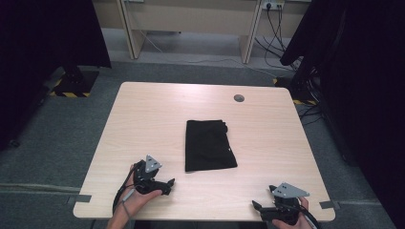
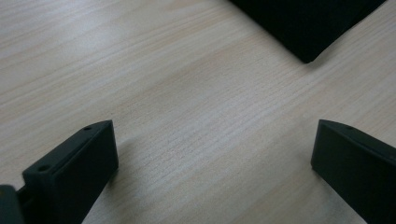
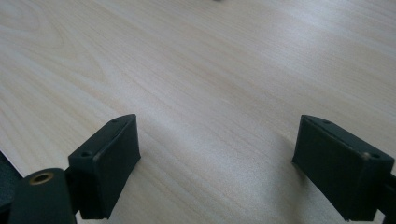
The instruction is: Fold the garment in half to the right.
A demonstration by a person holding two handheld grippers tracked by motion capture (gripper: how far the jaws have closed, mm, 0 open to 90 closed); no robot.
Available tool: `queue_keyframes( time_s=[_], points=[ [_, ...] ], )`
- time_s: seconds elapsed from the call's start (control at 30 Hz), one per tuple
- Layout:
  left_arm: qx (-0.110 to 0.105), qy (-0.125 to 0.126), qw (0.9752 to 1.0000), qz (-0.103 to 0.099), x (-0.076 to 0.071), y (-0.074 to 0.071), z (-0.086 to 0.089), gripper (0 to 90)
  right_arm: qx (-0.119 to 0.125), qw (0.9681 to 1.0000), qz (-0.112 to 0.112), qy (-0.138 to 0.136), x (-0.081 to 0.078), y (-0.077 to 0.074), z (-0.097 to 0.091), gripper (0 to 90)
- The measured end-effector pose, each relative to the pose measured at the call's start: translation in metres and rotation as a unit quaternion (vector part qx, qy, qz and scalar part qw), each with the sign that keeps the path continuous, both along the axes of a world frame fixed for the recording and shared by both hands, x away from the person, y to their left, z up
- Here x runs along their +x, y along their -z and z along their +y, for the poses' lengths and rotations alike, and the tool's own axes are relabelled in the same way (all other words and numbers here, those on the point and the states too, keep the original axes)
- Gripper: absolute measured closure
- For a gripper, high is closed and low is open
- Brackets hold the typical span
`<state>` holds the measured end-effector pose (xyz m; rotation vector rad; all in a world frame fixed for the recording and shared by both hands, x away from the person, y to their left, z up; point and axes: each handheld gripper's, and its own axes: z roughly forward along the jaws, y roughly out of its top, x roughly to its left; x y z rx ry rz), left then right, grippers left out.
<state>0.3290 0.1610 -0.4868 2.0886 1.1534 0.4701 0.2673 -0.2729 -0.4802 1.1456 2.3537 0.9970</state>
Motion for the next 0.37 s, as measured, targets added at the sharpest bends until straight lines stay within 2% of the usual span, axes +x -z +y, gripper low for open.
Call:
queue_keyframes(
  time_s=[0.37],
  points=[
    [0.0,0.0,1.0,0.0,0.0,0.0,0.0,0.0,0.0,1.0,0.0,-0.001,-0.0011,0.0001,-0.0001,14.6]
  ],
)
